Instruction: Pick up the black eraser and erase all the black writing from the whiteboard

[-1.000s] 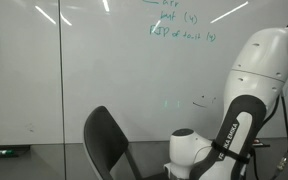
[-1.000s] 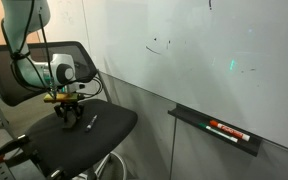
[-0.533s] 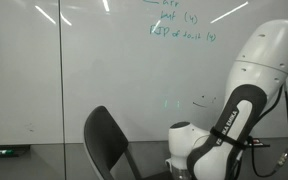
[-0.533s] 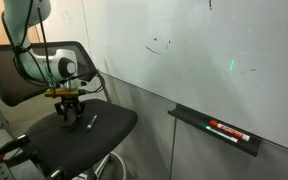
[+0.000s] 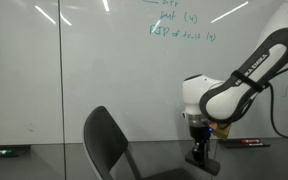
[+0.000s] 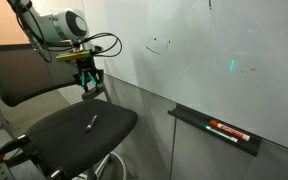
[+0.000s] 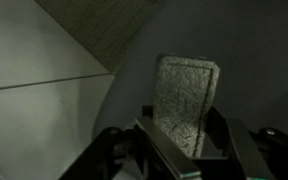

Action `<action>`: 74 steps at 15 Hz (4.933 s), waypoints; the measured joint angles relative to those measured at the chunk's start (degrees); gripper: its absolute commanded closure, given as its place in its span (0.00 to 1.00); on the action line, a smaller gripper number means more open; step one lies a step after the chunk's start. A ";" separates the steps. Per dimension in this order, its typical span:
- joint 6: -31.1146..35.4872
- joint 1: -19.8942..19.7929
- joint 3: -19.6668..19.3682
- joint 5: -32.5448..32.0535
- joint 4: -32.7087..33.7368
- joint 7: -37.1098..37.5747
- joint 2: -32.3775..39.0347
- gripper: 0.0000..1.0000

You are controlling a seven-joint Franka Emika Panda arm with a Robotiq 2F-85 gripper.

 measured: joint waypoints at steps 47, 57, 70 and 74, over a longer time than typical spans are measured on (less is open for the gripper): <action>3.61 -15.15 4.56 -95.11 8.41 111.85 0.19 0.69; 1.52 -17.67 1.65 -92.74 5.26 108.56 -4.04 0.69; -9.65 -21.09 -3.01 -85.50 5.50 104.71 -7.94 0.69; -10.71 -21.36 -3.17 -83.78 6.17 102.29 -10.30 0.69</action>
